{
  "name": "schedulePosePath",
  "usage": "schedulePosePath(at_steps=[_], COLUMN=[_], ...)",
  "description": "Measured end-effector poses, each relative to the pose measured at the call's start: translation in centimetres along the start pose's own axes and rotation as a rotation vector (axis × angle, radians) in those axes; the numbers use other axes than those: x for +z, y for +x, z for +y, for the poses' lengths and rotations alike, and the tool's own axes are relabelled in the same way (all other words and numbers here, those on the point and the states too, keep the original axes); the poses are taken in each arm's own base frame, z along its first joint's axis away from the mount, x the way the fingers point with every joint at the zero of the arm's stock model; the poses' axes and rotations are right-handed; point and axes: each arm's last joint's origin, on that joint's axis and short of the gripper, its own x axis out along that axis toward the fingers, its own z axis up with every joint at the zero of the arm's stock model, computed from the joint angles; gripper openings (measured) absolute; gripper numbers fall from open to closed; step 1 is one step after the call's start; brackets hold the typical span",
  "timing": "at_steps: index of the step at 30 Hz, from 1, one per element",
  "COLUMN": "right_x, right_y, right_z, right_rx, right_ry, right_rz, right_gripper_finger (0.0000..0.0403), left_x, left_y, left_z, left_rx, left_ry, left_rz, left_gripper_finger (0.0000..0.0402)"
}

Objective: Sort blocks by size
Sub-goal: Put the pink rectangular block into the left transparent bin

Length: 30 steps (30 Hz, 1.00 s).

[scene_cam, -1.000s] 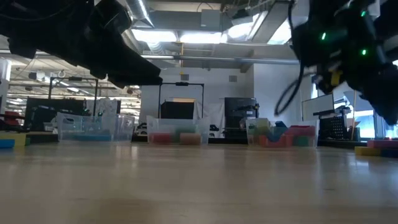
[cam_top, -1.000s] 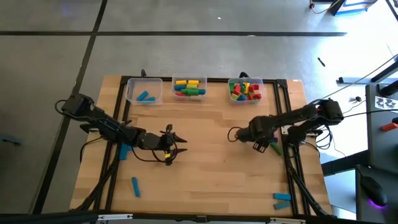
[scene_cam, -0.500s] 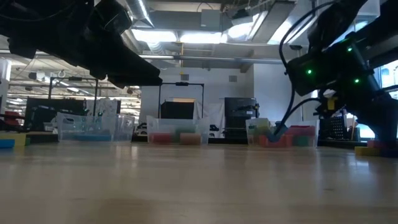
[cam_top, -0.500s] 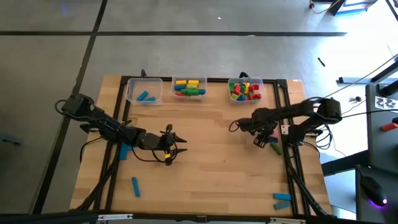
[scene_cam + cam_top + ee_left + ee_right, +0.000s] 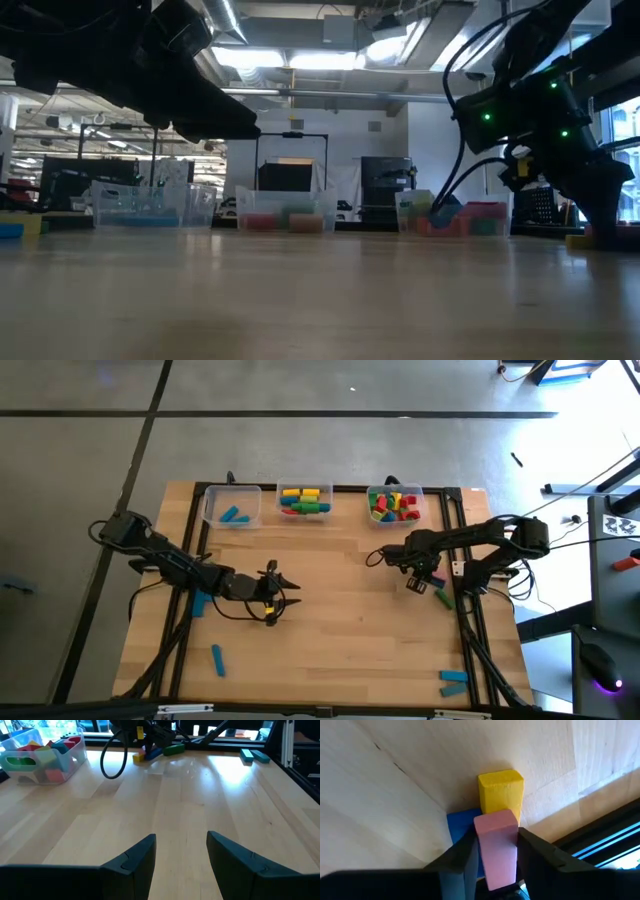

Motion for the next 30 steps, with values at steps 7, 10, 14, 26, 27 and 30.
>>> schedulePosePath(at_steps=[7,10,14,26,27,30], right_x=[0.1,0.3,0.6,0.7,0.5,0.0], right_y=[-0.2,-1.0,-3.0,-8.8,-8.7,-7.3], right_z=[0.0,0.3,1.2,5.7,5.5,4.3], right_rx=[-0.013,-0.030,-0.025,0.020,0.006,-0.031], right_ry=[0.004,0.022,0.003,-0.072,-0.057,0.020], right_rz=[-0.010,-0.033,-0.087,-0.371,-0.345,-0.222], right_gripper_finger=[0.0106,0.0101,0.0093,0.0039,0.0041,0.0070], left_x=[0.0,0.0,0.0,0.0,0.0,0.0], left_y=[0.0,0.0,0.0,0.0,0.0,0.0], left_z=[0.0,0.0,0.0,0.0,0.0,0.0], left_rx=[0.000,0.000,0.000,0.000,0.000,0.001], left_ry=[-0.002,-0.003,-0.001,0.000,-0.001,-0.003], left_rz=[-0.001,-0.002,-0.003,-0.002,-0.002,0.000], left_gripper_finger=[0.0171,0.0171,0.0171,0.0171,0.0171,0.0171])
